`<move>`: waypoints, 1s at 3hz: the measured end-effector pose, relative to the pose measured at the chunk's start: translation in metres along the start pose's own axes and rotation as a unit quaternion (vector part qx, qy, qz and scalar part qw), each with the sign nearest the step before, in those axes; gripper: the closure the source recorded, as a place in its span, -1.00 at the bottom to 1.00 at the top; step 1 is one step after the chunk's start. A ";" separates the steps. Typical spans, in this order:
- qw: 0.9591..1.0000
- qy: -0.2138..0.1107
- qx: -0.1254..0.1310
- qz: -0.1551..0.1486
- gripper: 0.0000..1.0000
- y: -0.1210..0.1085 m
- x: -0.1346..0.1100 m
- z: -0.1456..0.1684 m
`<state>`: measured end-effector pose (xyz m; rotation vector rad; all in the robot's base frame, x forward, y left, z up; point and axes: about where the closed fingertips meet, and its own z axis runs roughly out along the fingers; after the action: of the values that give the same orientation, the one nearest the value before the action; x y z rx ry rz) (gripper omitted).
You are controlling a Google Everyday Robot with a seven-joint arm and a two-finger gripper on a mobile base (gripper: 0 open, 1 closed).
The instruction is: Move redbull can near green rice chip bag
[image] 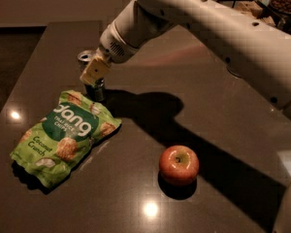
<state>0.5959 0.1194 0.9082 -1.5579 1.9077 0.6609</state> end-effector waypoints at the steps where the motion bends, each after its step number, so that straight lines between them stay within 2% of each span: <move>1: 1.000 0.001 -0.001 -0.001 -0.43 0.000 -0.001 0.002; 2: 1.000 0.001 -0.002 -0.001 -0.91 0.001 -0.002 0.003; 3: 1.000 0.001 -0.003 -0.002 -1.00 0.002 -0.002 0.004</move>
Offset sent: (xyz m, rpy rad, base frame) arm 0.0002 0.0017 -0.0003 -0.0008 0.0003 0.0015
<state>0.5947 0.1241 0.9065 -1.5668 1.9061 0.6647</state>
